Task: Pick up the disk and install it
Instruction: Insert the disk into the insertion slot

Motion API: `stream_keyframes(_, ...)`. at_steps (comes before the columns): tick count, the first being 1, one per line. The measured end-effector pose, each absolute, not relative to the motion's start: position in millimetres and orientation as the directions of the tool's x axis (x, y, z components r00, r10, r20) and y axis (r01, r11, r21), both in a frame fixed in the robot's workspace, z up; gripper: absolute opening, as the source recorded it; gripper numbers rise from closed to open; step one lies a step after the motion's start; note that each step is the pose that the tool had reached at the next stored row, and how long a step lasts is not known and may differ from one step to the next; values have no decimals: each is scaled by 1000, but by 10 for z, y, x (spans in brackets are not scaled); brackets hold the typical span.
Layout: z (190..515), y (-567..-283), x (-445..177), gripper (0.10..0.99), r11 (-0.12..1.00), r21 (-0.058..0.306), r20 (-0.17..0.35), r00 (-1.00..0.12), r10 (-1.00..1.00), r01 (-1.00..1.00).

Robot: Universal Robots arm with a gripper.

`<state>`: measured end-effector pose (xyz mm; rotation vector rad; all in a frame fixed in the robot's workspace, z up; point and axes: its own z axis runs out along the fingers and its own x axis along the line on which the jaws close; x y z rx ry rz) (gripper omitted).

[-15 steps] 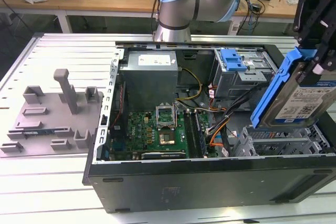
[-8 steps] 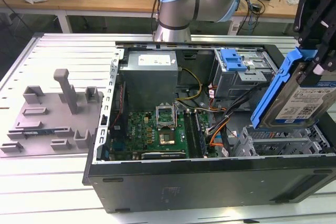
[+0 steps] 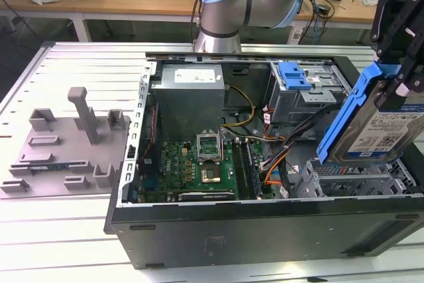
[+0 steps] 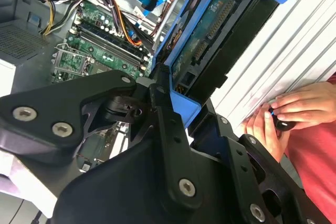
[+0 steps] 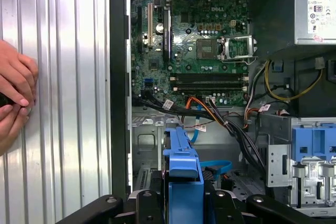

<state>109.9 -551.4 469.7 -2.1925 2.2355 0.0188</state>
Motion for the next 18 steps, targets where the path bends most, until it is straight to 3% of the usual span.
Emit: stream_keyframes(18,4626,-5518,1099,369,19,1,-16,-19,-1000,-1000)
